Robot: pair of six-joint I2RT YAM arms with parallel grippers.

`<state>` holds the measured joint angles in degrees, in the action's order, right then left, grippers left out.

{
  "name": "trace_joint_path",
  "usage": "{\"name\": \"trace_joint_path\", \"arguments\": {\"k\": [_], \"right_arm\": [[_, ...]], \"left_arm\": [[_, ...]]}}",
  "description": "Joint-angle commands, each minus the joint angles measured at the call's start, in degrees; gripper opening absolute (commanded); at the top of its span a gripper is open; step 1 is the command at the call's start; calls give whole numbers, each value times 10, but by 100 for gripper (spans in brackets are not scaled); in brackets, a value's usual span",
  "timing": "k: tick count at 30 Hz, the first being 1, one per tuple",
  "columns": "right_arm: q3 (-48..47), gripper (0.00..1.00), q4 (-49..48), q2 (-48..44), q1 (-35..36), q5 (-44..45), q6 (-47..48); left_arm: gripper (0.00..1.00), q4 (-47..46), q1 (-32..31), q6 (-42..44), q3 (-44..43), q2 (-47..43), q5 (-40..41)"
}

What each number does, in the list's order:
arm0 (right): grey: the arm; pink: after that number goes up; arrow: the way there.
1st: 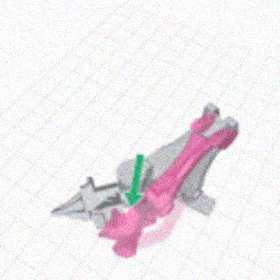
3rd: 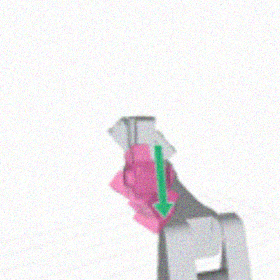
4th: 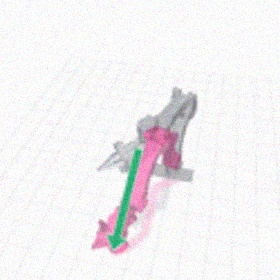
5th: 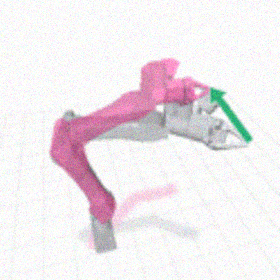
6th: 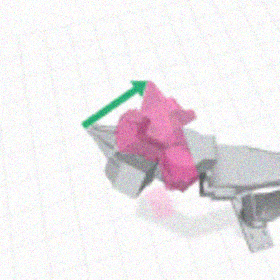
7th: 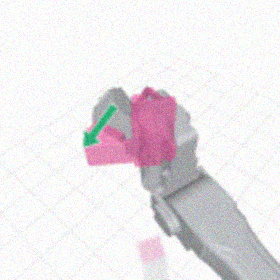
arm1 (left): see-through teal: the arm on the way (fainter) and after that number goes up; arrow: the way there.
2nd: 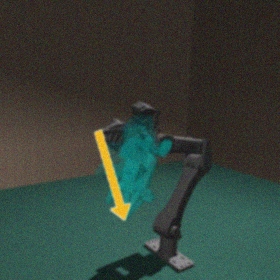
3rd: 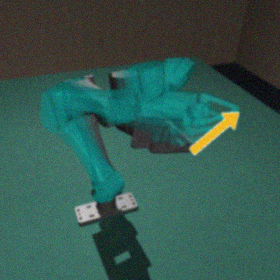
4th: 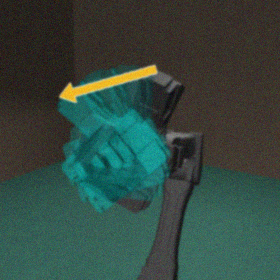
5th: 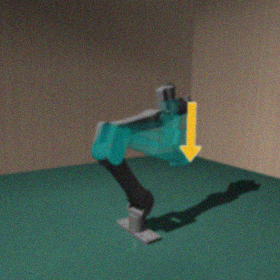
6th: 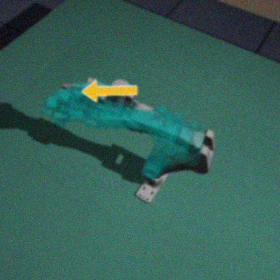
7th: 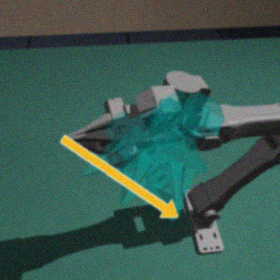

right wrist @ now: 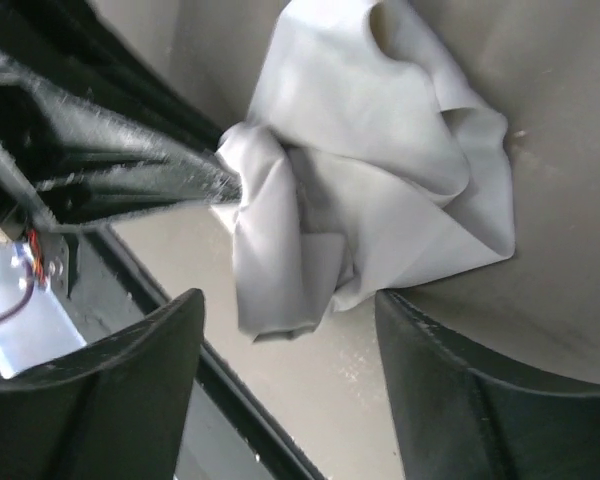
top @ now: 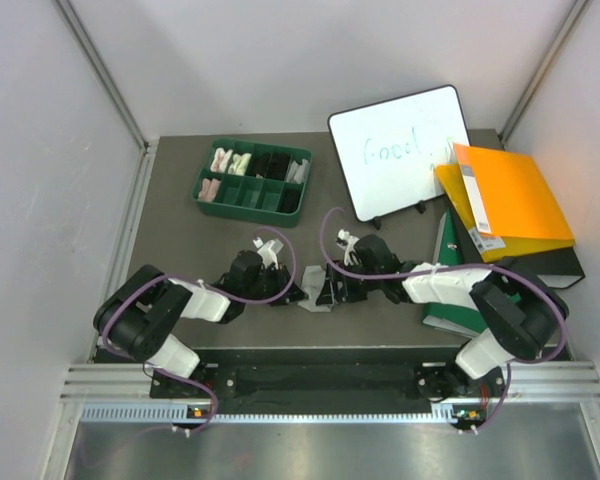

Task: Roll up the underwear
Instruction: Roll the underwear to the center of the board.

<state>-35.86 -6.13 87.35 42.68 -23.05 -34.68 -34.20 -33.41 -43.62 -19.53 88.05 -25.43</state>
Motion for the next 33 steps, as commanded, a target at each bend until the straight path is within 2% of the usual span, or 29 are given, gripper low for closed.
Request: {"name": "trace_joint_path", "arguments": {"k": [1,2,6,11,12,15,19,23,33], "right_arm": [[-17,65,43,8,8,68,-21],[-18,63,52,8,8,81,-22],[-24,40,77,19,7,103,-29],[-36,25,96,43,8,126,-29],[-39,18,96,45,8,127,-29],[-41,12,98,52,8,129,-25],[-45,7,100,59,8,128,-22],[-47,6,103,63,8,126,-21],[-50,5,105,64,8,121,-18]], "left_arm": [[19,55,-3,9,-2,6,23],[19,59,-2,9,-2,4,25],[23,75,-2,8,-9,-15,28],[37,96,-3,11,-9,-53,36],[39,110,-3,16,-11,-57,46],[44,135,-2,27,-15,-71,63],[46,142,-2,32,-14,-77,90],[47,107,-2,24,-10,-61,79],[49,50,-2,10,-2,-5,83]]}}
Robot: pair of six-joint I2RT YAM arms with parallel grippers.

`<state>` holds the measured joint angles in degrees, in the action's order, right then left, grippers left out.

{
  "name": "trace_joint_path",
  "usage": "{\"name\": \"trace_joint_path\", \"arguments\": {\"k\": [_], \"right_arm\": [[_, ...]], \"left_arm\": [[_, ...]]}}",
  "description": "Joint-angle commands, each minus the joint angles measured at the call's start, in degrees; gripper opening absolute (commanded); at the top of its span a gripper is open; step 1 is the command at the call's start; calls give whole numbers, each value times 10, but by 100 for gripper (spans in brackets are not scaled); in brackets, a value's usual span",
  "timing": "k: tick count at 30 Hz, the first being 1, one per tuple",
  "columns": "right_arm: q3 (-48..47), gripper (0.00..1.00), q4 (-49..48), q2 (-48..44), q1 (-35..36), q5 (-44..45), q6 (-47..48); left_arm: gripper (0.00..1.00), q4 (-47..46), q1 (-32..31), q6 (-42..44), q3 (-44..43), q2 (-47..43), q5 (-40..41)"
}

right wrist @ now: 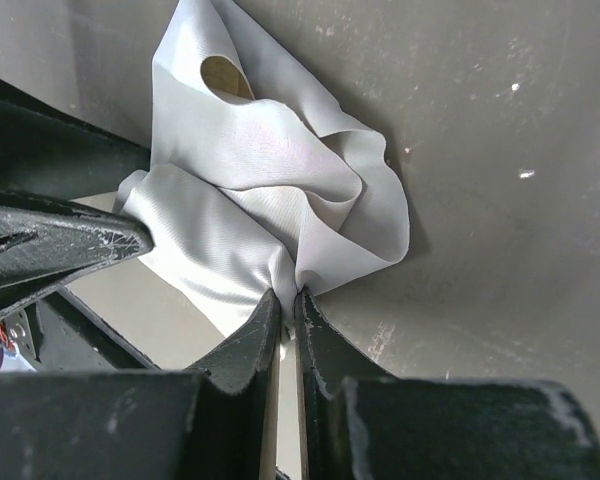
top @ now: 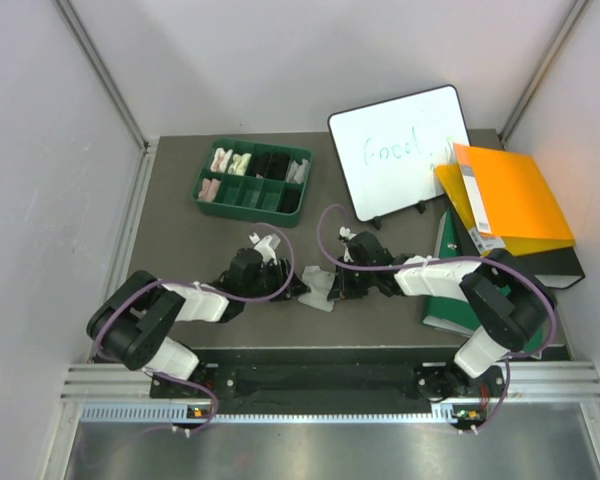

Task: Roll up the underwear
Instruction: Roll the underwear to the center of the board.

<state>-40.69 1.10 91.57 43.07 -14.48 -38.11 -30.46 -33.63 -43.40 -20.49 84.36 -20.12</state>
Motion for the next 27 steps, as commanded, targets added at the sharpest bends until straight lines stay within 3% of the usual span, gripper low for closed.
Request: {"name": "trace_joint_path", "arguments": {"k": [1,3,4,6,7,11,13,15,22,27], "right_arm": [[-2,5,34,21,4,36,16],[-2,5,34,21,4,37,19],[-2,6,34,19,4,38,22],[-5,13,45,7,4,41,36],[-9,20,53,1,4,48,43],[-33,41,88,-40,4,66,92],[-37,53,88,-68,14,76,127],[-41,58,82,-87,29,90,174],[-26,62,-6,-102,162,228,288],[-11,62,-57,-84,189,224,332]], "left_arm": [[46,12,1,7,8,35,32],[39,8,1,4,8,49,35],[29,7,1,2,8,54,34],[19,4,1,-1,6,66,28],[10,4,1,-2,5,69,26],[0,20,0,-2,3,72,11],[0,49,1,2,-1,68,5],[0,74,1,9,-13,67,0],[0,157,1,31,-46,77,-42],[0,178,1,31,-56,80,-51]]}}
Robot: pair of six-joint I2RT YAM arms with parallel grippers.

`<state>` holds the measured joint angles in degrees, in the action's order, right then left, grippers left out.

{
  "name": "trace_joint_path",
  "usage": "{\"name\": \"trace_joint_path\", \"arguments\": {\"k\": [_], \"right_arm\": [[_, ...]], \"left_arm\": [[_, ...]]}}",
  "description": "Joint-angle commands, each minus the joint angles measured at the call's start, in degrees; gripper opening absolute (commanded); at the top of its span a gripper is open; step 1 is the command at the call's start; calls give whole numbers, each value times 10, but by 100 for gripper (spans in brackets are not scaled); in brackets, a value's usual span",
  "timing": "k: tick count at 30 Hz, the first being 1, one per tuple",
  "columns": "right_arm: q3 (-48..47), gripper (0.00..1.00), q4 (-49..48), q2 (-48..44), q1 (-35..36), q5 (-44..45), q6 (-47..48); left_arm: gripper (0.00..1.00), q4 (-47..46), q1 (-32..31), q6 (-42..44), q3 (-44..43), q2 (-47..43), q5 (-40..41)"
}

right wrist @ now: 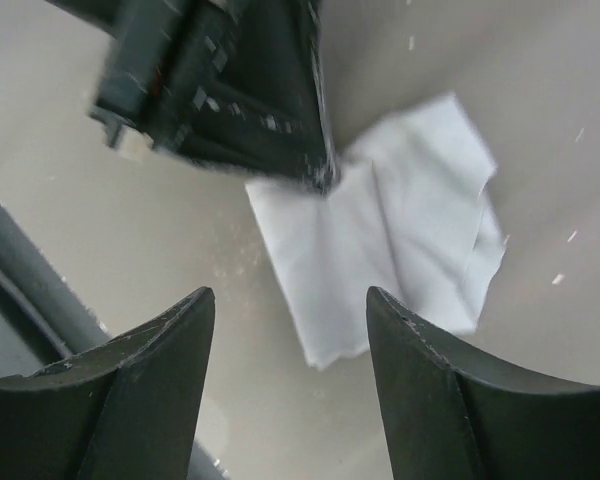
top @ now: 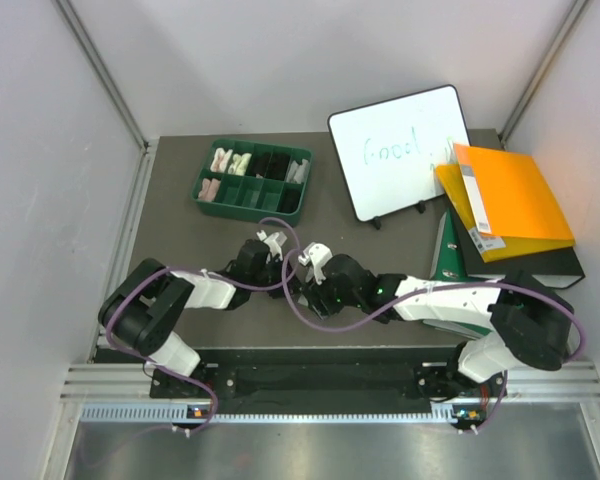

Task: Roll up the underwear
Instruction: Roll the underwear to the center of the board.

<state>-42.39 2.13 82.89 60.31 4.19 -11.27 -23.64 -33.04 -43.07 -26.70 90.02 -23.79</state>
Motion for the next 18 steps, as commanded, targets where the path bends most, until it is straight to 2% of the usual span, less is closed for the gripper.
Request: {"name": "trace_joint_path", "arguments": {"k": [1,5,10,18], "right_arm": [[6,62,-68,9,17,36,67],[8,60,-72,40,19,12,80],[21,51,-67,40,22,3,78],[32,47,-57,58,31,1,57]], "left_arm": [[0,112,-5,27,4,24,-14],[0,119,-5,27,0,21,-15],[0,120,-5,25,-2,20,-14],[0,127,-5,28,-4,18,-15]]}}
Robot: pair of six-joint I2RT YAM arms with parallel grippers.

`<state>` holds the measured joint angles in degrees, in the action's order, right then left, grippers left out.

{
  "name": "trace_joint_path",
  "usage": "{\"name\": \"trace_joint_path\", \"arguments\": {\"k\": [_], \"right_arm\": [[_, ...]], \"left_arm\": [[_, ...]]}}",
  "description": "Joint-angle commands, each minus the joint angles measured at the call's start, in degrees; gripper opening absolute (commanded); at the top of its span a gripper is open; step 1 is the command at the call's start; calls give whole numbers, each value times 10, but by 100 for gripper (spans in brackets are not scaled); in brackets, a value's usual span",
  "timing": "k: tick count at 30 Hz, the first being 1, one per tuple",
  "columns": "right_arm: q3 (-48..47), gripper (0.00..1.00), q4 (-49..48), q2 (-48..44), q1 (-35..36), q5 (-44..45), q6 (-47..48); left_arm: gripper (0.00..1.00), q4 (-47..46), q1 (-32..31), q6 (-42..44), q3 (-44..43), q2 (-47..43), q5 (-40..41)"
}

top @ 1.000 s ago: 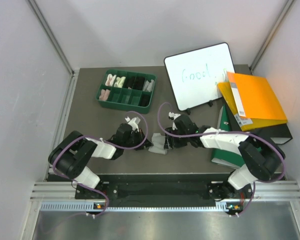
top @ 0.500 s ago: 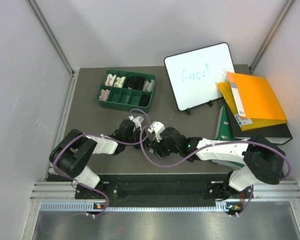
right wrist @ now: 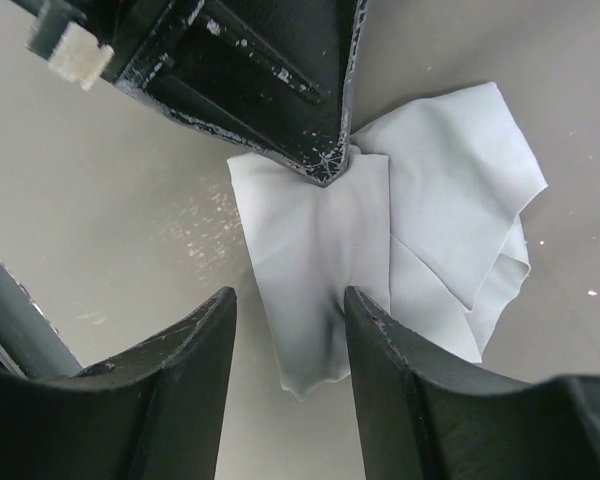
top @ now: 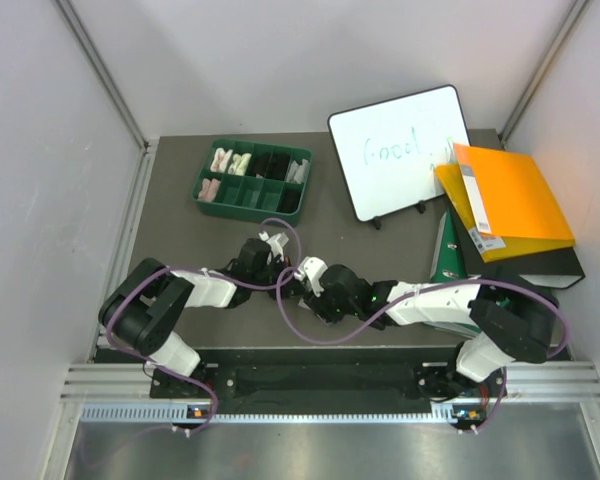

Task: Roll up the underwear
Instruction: Roll the underwear to the center of the board.

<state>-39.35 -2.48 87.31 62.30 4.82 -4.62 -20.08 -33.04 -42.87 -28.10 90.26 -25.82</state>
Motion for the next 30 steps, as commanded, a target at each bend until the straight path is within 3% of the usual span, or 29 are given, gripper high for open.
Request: {"name": "trace_joint_path", "arguments": {"k": [1,5,9,12,14,16,19,25,30], "right_arm": [[2,47,-6,22,11,-1,-12],[-9,43,23,51,12,35,-27],[-22,24,52,75,11,27,-38],[-25,9,56,81,12,-3,-43],[-32,1,65,77,10,-39,-47],[-44,0,77,74,10,-85,-57],[-59,0,82,74,-3,-166,-76],[-76,0,66,87,-58,-305,-122],[-91,0,56,107,-115,-387,-160]], "left_arm": [[0,90,-5,26,11,15,4],[0,87,-5,24,12,6,0],[0,96,-5,19,11,-20,6],[11,120,-4,13,13,-48,27],[25,143,-3,10,16,-69,45],[35,158,1,11,20,-110,59],[39,194,3,13,26,-169,91],[39,192,3,38,50,-255,104],[40,138,3,43,79,-286,72]]}}
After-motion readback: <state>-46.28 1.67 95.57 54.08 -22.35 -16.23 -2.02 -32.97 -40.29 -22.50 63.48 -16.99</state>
